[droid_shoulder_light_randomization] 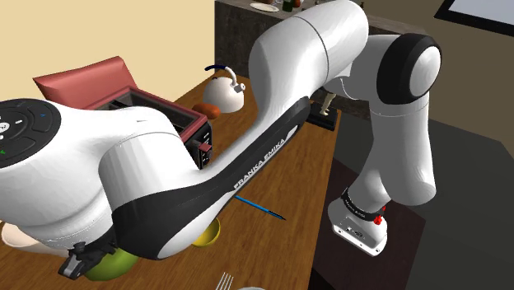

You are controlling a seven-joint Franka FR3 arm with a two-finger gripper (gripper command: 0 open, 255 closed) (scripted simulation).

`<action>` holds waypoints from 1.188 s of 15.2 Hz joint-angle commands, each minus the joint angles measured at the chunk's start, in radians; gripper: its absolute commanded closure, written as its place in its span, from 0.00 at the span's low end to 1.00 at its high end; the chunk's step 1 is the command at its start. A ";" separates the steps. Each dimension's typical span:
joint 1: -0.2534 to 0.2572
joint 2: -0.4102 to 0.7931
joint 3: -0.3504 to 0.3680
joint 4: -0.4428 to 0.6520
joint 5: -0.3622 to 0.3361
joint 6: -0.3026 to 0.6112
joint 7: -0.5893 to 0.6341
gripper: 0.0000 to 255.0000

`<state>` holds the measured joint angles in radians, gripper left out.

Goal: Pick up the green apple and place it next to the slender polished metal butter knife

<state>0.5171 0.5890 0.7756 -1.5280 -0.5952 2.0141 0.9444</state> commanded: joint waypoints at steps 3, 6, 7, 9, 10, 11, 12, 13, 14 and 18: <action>0.000 0.000 0.000 0.000 0.000 0.000 0.000 0.00; 0.000 0.000 0.000 0.000 0.000 0.000 0.000 0.00; -0.003 -0.015 0.009 0.010 0.012 -0.022 -0.007 0.00; -0.006 -0.043 0.025 0.035 0.036 -0.069 -0.021 0.00; -0.006 -0.053 0.030 0.047 0.044 -0.088 -0.026 0.00; -0.006 -0.053 0.030 0.047 0.044 -0.088 -0.026 0.00; -0.006 -0.053 0.030 0.047 0.044 -0.088 -0.026 0.00; -0.006 -0.053 0.030 0.047 0.044 -0.088 -0.026 0.00; -0.006 -0.053 0.030 0.047 0.044 -0.088 -0.026 0.00; -0.006 -0.053 0.030 0.047 0.044 -0.088 -0.026 0.00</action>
